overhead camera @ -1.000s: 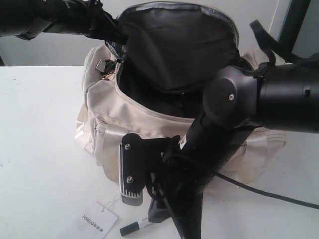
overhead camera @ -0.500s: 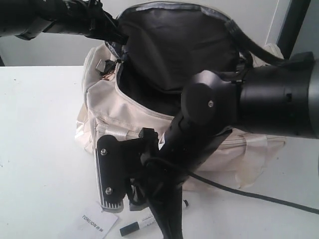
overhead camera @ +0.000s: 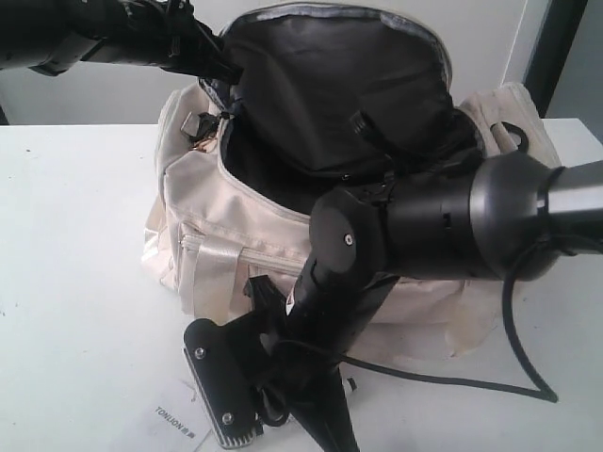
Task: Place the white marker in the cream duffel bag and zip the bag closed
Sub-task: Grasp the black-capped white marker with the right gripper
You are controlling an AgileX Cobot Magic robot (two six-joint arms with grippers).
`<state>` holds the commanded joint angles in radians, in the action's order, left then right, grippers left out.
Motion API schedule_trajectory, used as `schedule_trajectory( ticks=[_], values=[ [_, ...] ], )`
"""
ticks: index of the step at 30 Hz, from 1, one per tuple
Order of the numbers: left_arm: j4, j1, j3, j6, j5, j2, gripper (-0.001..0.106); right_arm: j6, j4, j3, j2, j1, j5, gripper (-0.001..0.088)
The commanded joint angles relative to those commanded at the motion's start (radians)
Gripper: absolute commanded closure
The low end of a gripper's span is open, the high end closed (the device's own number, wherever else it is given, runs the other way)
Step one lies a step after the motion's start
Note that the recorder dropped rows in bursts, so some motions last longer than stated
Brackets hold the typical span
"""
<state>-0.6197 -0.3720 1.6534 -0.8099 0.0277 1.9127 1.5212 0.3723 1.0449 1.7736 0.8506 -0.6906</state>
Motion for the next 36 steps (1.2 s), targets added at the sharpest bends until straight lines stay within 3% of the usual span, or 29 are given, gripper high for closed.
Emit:
schedule_trajectory(
  ticks=[5, 36],
  values=[
    [0.0, 0.0, 0.0, 0.0, 0.0, 0.0, 0.105, -0.002, -0.026, 0.0, 0.039, 0.0, 0.036, 0.0585],
    [0.0, 0.0, 0.0, 0.0, 0.0, 0.0, 0.105, -0.008, -0.03, 0.0, 0.103, -0.002, 0.066, 0.0585]
  ],
)
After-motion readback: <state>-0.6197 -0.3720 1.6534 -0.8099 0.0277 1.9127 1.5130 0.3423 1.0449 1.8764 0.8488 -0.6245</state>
